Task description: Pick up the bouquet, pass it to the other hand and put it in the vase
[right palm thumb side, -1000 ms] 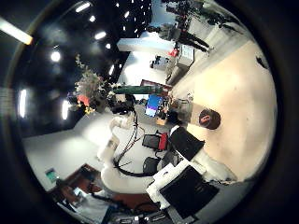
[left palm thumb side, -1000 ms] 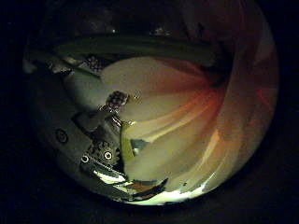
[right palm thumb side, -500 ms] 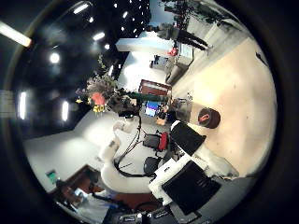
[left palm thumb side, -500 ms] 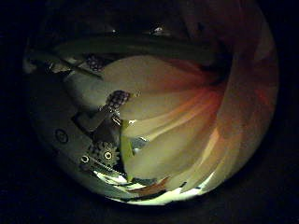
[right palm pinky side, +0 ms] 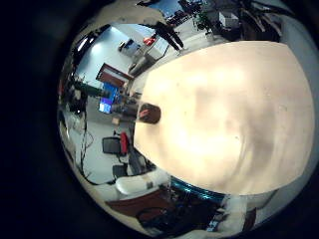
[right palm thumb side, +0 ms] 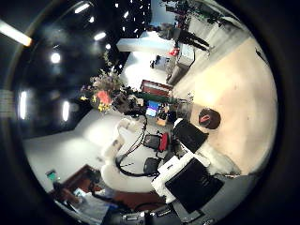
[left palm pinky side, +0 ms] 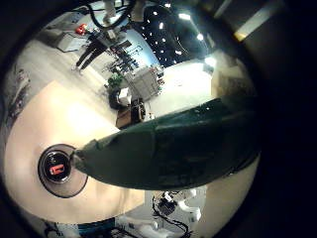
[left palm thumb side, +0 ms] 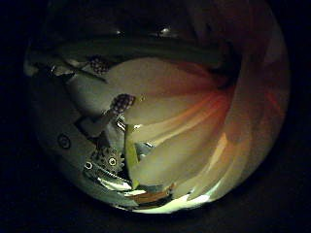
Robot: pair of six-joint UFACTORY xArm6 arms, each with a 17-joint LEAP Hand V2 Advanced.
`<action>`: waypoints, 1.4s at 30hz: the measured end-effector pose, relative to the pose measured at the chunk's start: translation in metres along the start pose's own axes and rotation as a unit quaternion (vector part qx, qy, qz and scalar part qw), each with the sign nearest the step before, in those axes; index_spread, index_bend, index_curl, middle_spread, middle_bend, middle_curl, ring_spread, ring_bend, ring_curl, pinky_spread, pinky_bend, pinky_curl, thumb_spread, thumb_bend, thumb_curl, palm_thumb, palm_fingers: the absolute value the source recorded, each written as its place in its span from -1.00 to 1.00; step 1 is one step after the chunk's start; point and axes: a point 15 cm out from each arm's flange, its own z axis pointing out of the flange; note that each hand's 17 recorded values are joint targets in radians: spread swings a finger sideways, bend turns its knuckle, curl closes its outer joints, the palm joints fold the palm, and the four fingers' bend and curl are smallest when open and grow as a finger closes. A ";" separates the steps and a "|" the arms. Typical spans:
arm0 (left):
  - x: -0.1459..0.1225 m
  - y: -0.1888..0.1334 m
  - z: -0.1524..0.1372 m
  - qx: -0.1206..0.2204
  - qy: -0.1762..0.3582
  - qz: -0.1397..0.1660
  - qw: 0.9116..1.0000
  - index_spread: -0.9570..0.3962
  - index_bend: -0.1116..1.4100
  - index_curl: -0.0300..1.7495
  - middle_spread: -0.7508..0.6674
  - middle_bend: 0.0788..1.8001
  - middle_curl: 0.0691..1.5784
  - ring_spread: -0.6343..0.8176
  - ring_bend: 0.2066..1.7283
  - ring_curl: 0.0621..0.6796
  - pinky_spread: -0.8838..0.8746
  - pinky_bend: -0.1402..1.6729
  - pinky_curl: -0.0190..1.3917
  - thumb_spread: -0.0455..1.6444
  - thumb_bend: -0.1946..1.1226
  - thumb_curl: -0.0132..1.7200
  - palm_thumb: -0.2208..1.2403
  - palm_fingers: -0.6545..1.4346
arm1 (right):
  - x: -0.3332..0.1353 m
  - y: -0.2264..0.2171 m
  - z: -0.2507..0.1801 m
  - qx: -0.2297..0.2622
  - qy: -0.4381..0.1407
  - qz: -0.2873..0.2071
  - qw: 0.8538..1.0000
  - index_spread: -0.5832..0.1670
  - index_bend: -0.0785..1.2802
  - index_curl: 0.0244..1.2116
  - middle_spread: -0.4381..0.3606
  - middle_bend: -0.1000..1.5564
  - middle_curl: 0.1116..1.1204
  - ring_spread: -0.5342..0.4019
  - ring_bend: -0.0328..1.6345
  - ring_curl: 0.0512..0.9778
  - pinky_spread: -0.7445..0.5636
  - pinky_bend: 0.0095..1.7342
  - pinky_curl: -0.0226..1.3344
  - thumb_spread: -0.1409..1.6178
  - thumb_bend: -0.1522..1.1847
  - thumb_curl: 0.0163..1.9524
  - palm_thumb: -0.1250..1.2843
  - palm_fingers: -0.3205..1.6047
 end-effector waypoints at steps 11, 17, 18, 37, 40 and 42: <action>-0.012 -0.005 0.018 -0.003 -0.026 0.000 1.000 -0.62 0.15 0.30 -0.50 0.46 -0.12 -0.64 0.73 0.62 -0.77 0.31 0.72 0.37 -0.71 0.01 0.59 0.70 | 0.003 0.000 0.003 -0.004 -0.001 -0.006 1.000 -0.35 -0.64 -0.53 0.16 -0.58 -0.54 0.39 -0.22 -0.67 0.83 -0.16 -0.62 0.32 -0.81 -0.49 0.21 -0.47; -0.009 0.001 0.016 -0.001 -0.034 0.003 0.999 -0.63 0.14 0.30 -0.50 0.45 -0.12 -0.64 0.73 0.62 -0.78 0.31 0.72 0.37 -0.71 0.01 0.58 0.70 | 0.007 0.001 0.006 -0.008 -0.003 -0.006 1.000 -0.34 -0.64 -0.53 0.16 -0.59 -0.54 0.40 -0.24 -0.67 0.83 -0.16 -0.63 0.33 -0.80 -0.48 0.21 -0.46; -0.008 0.002 0.014 0.000 -0.036 0.004 0.999 -0.63 0.14 0.30 -0.50 0.45 -0.12 -0.64 0.73 0.62 -0.78 0.30 0.72 0.37 -0.71 0.01 0.58 0.70 | 0.007 0.001 0.006 -0.008 -0.003 -0.007 1.000 -0.34 -0.64 -0.53 0.16 -0.59 -0.54 0.41 -0.24 -0.67 0.83 -0.16 -0.64 0.33 -0.81 -0.48 0.22 -0.46; -0.020 0.020 -0.007 0.013 -0.042 -0.011 0.999 -0.65 0.13 0.32 -0.50 0.45 -0.13 -0.64 0.72 0.60 -0.80 0.29 0.74 0.37 -0.71 0.00 0.58 0.71 | 0.014 -0.003 0.008 -0.011 -0.005 -0.006 1.000 -0.33 -0.65 -0.55 0.16 -0.61 -0.53 0.42 -0.26 -0.67 0.83 -0.16 -0.67 0.33 -0.81 -0.48 0.21 -0.45; -0.022 0.019 -0.009 0.015 -0.044 -0.009 0.999 -0.65 0.13 0.32 -0.50 0.45 -0.13 -0.64 0.72 0.60 -0.80 0.29 0.74 0.37 -0.71 0.00 0.58 0.71 | 0.012 -0.005 0.007 -0.010 -0.005 -0.007 1.000 -0.33 -0.65 -0.55 0.17 -0.61 -0.52 0.43 -0.26 -0.67 0.84 -0.16 -0.67 0.32 -0.80 -0.48 0.22 -0.45; -0.025 0.019 -0.012 0.018 -0.045 -0.011 0.999 -0.65 0.12 0.32 -0.50 0.45 -0.13 -0.64 0.72 0.60 -0.80 0.29 0.74 0.36 -0.72 0.00 0.57 0.71 | 0.013 -0.005 0.007 -0.011 -0.005 -0.006 1.000 -0.33 -0.65 -0.55 0.18 -0.61 -0.53 0.43 -0.26 -0.67 0.84 -0.16 -0.67 0.32 -0.81 -0.48 0.22 -0.45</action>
